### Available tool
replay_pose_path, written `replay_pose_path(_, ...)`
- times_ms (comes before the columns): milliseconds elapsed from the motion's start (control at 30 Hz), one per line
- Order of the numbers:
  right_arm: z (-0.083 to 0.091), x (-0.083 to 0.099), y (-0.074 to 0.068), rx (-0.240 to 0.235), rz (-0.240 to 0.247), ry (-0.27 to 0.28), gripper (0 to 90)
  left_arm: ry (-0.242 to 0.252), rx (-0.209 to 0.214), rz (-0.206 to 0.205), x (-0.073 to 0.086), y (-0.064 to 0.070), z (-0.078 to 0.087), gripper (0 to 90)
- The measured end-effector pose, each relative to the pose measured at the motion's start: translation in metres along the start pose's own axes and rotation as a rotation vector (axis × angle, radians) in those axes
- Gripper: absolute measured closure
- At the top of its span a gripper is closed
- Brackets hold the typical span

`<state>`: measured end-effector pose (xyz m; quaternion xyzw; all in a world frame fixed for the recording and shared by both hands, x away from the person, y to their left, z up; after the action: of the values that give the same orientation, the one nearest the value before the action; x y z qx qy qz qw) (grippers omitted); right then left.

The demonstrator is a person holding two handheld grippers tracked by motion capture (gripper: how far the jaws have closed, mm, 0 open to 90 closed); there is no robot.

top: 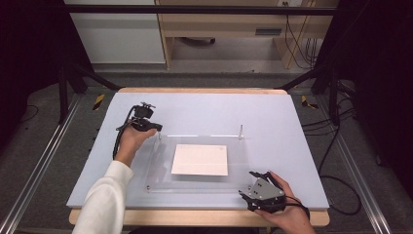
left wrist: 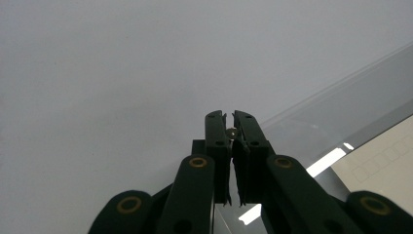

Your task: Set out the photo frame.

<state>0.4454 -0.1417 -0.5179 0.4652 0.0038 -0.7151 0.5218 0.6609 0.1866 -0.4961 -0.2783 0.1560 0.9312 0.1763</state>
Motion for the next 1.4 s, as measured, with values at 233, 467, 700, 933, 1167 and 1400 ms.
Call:
replay_pose_path(233, 0.001, -0.006, -0.005, -0.019, 0.034, 0.005, 41.9, 0.001, -0.008, -0.011, 0.001, 0.000, 0.001, 84.7)
replay_pose_path(467, 0.004, -0.010, -0.003, -0.002, 0.039, 0.003, 44.5, 0.049, -0.082, -0.045, 0.001, -0.002, 0.001, 75.4)
replay_pose_path(700, 0.008, -0.015, 0.000, 0.006, 0.014, 0.021, 46.8, 0.186, -0.083, -0.124, 0.003, 0.003, 0.030, 60.4)
replay_pose_path(933, 0.014, -0.025, 0.011, -0.004, -0.022, 0.027, 48.7, 0.298, -0.043, -0.162, 0.006, 0.013, 0.073, 46.7)
replay_pose_path(1167, 0.021, -0.042, 0.030, -0.042, -0.063, 0.022, 51.7, 0.354, -0.029, -0.205, 0.010, 0.023, 0.107, 37.9)
replay_pose_path(1400, 0.026, -0.057, 0.049, -0.074, -0.105, 0.005, 54.0, 0.375, -0.015, -0.213, 0.012, 0.027, 0.124, 31.9)
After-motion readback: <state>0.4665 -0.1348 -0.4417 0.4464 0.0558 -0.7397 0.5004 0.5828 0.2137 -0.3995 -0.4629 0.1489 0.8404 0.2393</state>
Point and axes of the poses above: each handheld gripper's, and its own axes: z roughly backward along the jaws, x roughly out of its underside, y roughly to its right, the point moved 9 cm from there along -z, roughly forward along the jaws, and after that the axes turned 7 degrees about z, right-handed, at the moved point
